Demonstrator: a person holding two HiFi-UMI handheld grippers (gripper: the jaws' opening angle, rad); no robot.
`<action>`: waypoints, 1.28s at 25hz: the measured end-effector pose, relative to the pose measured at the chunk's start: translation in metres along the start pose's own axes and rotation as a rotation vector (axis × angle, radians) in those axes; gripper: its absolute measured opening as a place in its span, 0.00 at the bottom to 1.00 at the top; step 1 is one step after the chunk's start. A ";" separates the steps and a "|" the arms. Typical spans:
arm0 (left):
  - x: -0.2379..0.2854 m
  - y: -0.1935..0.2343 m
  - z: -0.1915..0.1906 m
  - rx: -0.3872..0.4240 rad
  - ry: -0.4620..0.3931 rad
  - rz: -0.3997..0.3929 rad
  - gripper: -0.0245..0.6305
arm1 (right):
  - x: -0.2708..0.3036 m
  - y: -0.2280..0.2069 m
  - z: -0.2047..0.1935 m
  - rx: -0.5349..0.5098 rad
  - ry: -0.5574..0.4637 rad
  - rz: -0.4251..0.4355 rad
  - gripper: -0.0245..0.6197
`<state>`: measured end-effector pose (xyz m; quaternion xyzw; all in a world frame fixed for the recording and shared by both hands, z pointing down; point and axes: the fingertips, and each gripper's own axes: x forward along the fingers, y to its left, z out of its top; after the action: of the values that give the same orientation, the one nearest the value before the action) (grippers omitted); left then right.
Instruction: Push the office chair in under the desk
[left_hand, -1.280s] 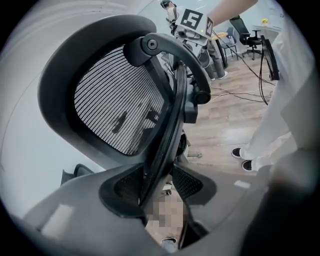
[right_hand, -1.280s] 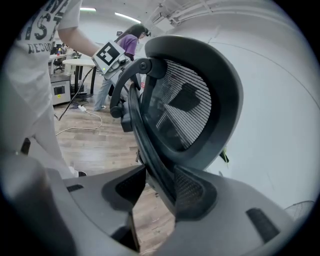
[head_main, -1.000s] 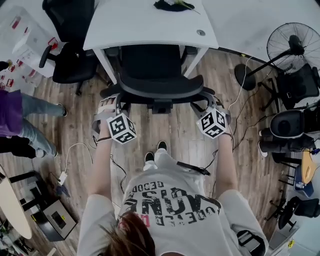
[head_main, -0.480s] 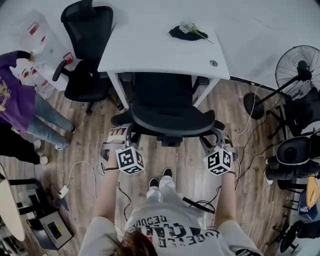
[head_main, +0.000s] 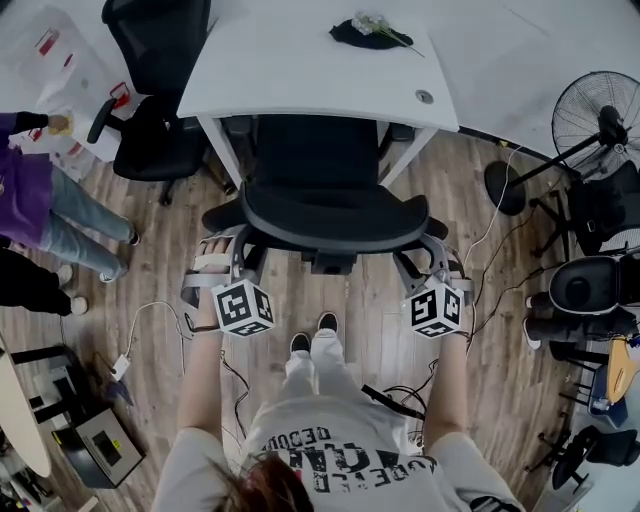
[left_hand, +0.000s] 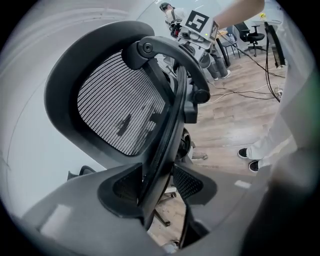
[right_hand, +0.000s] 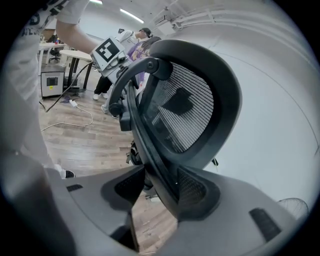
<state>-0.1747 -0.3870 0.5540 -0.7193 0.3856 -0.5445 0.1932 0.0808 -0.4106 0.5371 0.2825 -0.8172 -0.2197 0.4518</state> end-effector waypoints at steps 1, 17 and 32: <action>0.000 0.000 0.000 -0.001 0.001 0.001 0.34 | 0.000 0.000 0.000 0.000 0.000 0.000 0.32; 0.002 0.003 -0.003 -0.011 0.029 0.021 0.35 | 0.001 -0.002 0.004 0.008 0.040 0.008 0.32; -0.060 0.015 0.040 -0.349 -0.226 0.074 0.30 | -0.069 -0.031 0.040 0.662 -0.276 -0.227 0.18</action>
<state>-0.1489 -0.3561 0.4916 -0.7837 0.4761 -0.3779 0.1277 0.0841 -0.3837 0.4554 0.4698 -0.8607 -0.0284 0.1943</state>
